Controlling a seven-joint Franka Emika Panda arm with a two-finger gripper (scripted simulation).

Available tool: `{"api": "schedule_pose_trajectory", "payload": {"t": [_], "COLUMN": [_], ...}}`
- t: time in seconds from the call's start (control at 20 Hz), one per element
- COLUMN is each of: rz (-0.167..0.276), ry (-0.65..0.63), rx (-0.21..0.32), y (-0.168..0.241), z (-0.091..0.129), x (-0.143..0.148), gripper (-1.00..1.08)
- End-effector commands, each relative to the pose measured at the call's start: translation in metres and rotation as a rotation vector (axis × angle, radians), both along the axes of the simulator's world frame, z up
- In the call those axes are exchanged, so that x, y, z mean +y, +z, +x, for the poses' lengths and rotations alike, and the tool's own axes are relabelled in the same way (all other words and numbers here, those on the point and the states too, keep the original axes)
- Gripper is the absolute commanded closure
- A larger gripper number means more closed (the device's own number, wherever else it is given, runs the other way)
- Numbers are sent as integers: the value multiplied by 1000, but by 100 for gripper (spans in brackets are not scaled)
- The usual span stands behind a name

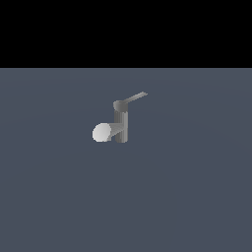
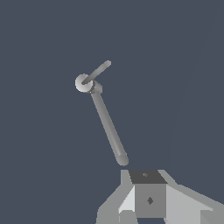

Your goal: Turn on the faucet by rotating a designated handle.

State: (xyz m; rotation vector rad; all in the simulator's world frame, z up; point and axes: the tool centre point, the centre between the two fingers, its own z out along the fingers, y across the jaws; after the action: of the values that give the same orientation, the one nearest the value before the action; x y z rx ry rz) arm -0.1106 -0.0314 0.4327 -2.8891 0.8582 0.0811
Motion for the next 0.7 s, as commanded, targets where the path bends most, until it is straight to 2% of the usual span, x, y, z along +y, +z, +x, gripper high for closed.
{"api": "schedule_pose_trajectory", "payload": {"t": [0.0,0.3,0.65], "rz": [11,20,7], "ry": [-78,-266,-488], "rx": [13,44,75], "y": [-14,-50,-99], "z": [19,62,107], "x": [-1,-4,-9], "gripper": [108,108,108]}}
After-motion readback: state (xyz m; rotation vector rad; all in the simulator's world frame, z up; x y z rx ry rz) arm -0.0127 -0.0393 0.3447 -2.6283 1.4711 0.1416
